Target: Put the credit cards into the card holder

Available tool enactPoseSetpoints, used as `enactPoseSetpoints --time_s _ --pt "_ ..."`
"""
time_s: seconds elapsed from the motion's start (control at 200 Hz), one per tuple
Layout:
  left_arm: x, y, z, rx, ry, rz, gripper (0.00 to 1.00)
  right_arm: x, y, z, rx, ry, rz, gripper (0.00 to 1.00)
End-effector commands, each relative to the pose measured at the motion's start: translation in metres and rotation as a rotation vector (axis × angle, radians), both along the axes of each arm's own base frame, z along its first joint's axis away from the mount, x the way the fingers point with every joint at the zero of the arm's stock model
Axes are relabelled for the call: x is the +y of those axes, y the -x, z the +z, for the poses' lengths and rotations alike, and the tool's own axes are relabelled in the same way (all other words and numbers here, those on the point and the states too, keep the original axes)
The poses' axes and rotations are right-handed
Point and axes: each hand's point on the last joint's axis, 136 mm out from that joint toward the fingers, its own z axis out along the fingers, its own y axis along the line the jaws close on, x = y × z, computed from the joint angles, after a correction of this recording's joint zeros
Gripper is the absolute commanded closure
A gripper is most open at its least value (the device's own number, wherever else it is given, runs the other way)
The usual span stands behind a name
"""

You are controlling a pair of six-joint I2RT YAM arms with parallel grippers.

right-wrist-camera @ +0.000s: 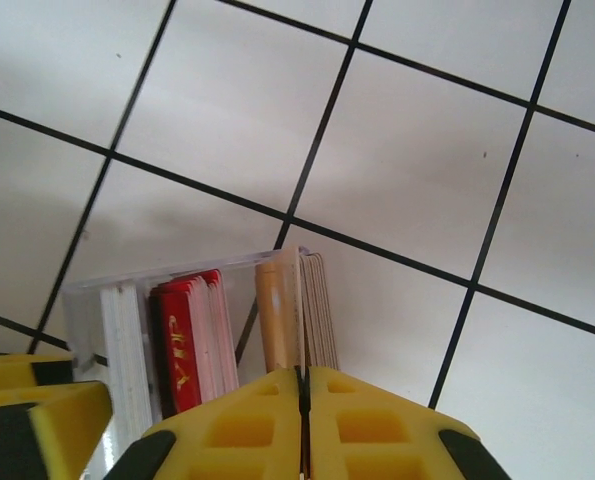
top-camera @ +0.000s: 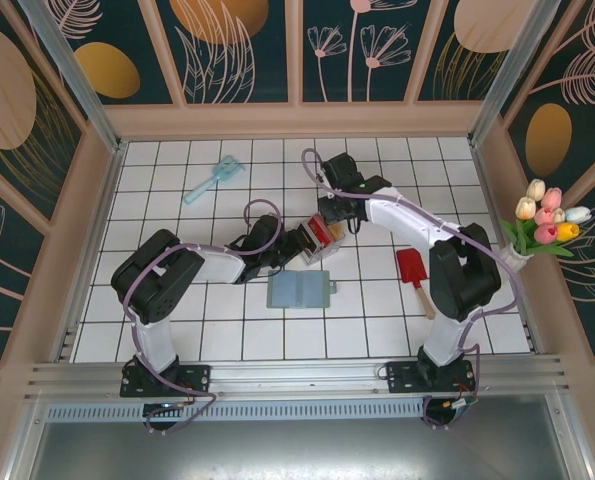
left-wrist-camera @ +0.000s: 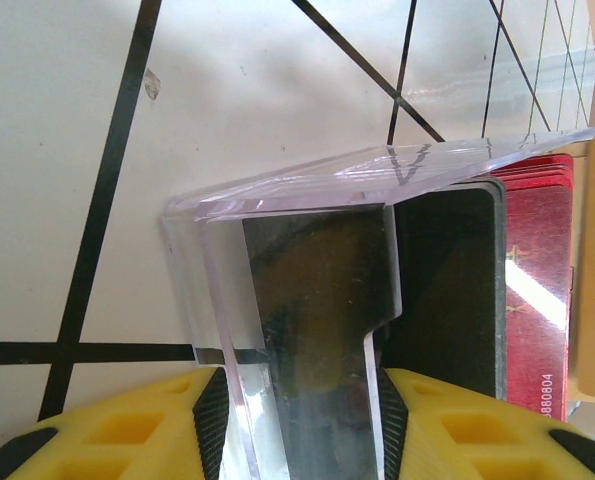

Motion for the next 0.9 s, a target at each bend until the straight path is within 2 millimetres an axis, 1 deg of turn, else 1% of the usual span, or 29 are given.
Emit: enactPoseSetpoints --time_s 0.0,0.095,0.18,0.29,0.35,0.4,0.415,0.42,0.43,0.465,0.53,0.595,0.621,0.626,0.636,0.641,0.711,0.796,0.896 --pt "0.010 0.014 -0.024 0.061 -0.067 -0.014 0.54 -0.001 0.005 0.025 -0.002 -0.072 -0.025 0.94" --pt "0.009 0.012 -0.013 0.033 -0.060 -0.020 0.53 0.001 0.009 0.039 -0.017 -0.138 -0.056 0.95" --pt "0.008 0.012 -0.002 0.004 -0.053 -0.032 0.51 0.006 0.015 0.059 -0.042 -0.242 -0.072 0.97" --pt "0.008 0.013 0.017 -0.043 -0.033 -0.044 0.48 0.011 0.029 0.087 -0.078 -0.397 -0.077 0.99" --pt "0.010 0.014 0.025 -0.059 -0.035 -0.049 0.46 0.011 0.038 0.097 -0.090 -0.476 -0.088 1.00" --pt "0.014 0.015 0.029 -0.073 -0.048 -0.051 0.43 0.009 0.047 0.102 -0.101 -0.548 -0.105 1.00" --pt "0.015 0.016 0.028 -0.073 -0.053 -0.052 0.42 0.008 0.050 0.100 -0.100 -0.567 -0.113 1.00" --pt "0.014 0.016 0.034 -0.084 -0.044 -0.053 0.42 0.008 0.052 0.101 -0.101 -0.575 -0.116 1.00" --pt "0.015 0.016 0.039 -0.096 -0.037 -0.052 0.42 0.007 0.053 0.100 -0.101 -0.581 -0.118 1.00" --pt "0.017 0.018 0.046 -0.109 -0.030 -0.050 0.40 0.005 0.060 0.098 -0.104 -0.630 -0.133 1.00" --pt "0.024 0.022 0.054 -0.128 -0.028 -0.037 0.39 0.004 0.077 0.096 -0.111 -0.722 -0.127 1.00" --pt "0.034 0.030 0.058 -0.137 -0.026 -0.019 0.39 0.004 0.095 0.088 -0.099 -0.796 -0.134 1.00" --pt "0.039 0.033 0.058 -0.136 -0.030 -0.013 0.38 0.006 0.103 0.084 -0.078 -0.828 -0.131 1.00" --pt "0.039 0.034 0.058 -0.135 -0.030 -0.012 0.38 0.006 0.103 0.088 -0.080 -0.840 -0.128 1.00" --pt "0.041 0.035 0.058 -0.134 -0.031 -0.010 0.38 0.006 0.106 0.083 -0.064 -0.845 -0.131 1.00" --pt "0.042 0.036 0.058 -0.134 -0.031 -0.009 0.38 0.007 0.106 0.086 -0.065 -0.857 -0.131 1.00" --pt "0.051 0.046 0.052 -0.118 -0.052 -0.011 0.38 0.009 0.122 0.063 0.026 -0.903 -0.170 1.00" --pt "0.057 0.060 0.039 -0.078 -0.076 -0.042 0.40 0.018 0.141 0.039 0.113 -0.949 -0.193 1.00" --pt "0.061 0.076 0.028 -0.048 -0.065 -0.070 0.43 0.027 0.160 0.022 0.149 -0.969 -0.196 1.00"
